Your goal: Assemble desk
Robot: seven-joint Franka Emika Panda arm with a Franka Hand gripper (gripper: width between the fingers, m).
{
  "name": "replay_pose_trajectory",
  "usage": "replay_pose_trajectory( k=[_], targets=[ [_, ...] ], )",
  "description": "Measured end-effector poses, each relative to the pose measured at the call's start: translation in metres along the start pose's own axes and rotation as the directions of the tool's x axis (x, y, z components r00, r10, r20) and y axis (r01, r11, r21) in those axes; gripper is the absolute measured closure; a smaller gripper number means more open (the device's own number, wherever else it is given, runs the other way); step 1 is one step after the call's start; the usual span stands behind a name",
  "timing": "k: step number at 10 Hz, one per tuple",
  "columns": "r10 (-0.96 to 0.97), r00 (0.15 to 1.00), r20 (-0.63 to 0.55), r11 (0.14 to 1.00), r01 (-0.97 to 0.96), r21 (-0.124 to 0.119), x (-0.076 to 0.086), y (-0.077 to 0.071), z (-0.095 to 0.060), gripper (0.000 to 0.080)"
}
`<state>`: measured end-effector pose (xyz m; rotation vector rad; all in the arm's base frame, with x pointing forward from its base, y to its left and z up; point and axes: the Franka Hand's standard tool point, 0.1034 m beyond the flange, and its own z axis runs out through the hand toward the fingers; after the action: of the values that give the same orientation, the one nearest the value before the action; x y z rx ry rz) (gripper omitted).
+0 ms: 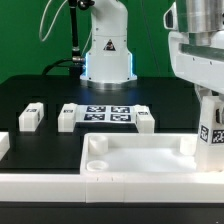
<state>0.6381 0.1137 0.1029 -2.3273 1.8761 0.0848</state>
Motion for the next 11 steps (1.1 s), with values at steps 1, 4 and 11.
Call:
replay_pose_trajectory(
  k=[1, 4, 11],
  targets=[
    [-0.024, 1.000, -0.001, 1.000, 0.024, -0.001, -0.0005, -0.0001, -0.0003, 0.0511],
    [-0.582, 0.813, 0.006, 0.813, 0.582, -0.016, -0.0003, 0.0017, 0.0001, 0.0227],
    [-0.999, 0.041, -0.006, 0.042, 0.989, -0.144, 0.0058, -0.0055, -0.0034, 0.0151]
  ],
)
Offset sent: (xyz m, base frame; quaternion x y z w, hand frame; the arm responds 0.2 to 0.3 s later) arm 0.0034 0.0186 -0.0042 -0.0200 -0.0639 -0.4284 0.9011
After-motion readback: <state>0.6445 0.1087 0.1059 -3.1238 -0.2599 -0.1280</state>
